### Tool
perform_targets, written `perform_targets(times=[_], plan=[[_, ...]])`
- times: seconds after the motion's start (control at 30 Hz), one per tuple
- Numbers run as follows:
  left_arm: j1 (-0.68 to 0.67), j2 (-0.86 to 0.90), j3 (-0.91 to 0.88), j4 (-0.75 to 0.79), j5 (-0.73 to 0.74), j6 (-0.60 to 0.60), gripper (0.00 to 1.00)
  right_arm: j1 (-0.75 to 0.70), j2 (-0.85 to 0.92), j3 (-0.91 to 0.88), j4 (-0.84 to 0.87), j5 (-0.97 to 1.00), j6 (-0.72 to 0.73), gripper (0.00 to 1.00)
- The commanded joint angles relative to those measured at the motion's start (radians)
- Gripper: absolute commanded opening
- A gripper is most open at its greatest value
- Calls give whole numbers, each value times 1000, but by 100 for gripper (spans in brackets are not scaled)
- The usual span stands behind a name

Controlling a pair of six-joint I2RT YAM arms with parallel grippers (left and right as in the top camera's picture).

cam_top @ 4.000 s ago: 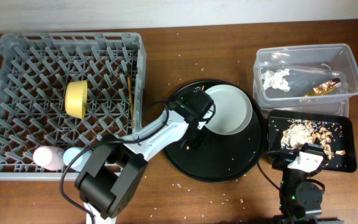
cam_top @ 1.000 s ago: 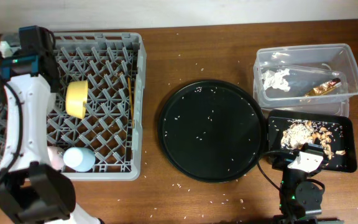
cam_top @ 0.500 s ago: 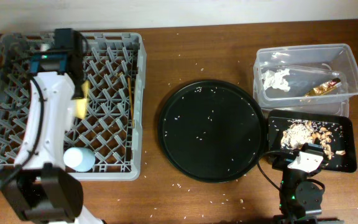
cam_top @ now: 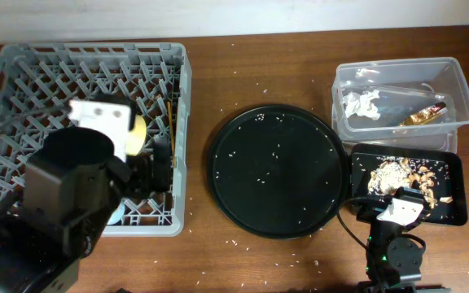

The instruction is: Sort waste into correct bins and load items into the dishwasher rack

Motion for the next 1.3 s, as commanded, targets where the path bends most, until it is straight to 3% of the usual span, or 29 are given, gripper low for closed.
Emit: perform_targets(times=[0.0, 0.07, 0.13, 0.2, 0.37, 0.5, 0.63, 1.27], plan=[[88, -72, -174, 225, -105, 56, 99, -6, -5, -6, -5, 2, -3, 98], [239, -214, -437, 483, 145, 207, 99, -6, -5, -6, -5, 2, -3, 98], [356, -409, -768, 715, 264, 237, 99, -6, -5, -6, -5, 2, -3, 98], [404, -591, -1019, 859, 274, 237, 99, -6, -5, -6, -5, 2, -3, 98], [464, -1006, -1509, 1035, 274, 237, 99, -6, -5, -6, -5, 2, -3, 99], [463, -1138, -1827, 1337, 282, 237, 99, -6, -5, -6, -5, 2, -3, 98], [464, -1131, -1820, 1231, 281, 237, 99, -6, -5, -6, -5, 2, -3, 98], [464, -1129, -1820, 1230, 281, 237, 99, -6, -5, -6, -5, 2, -3, 98]])
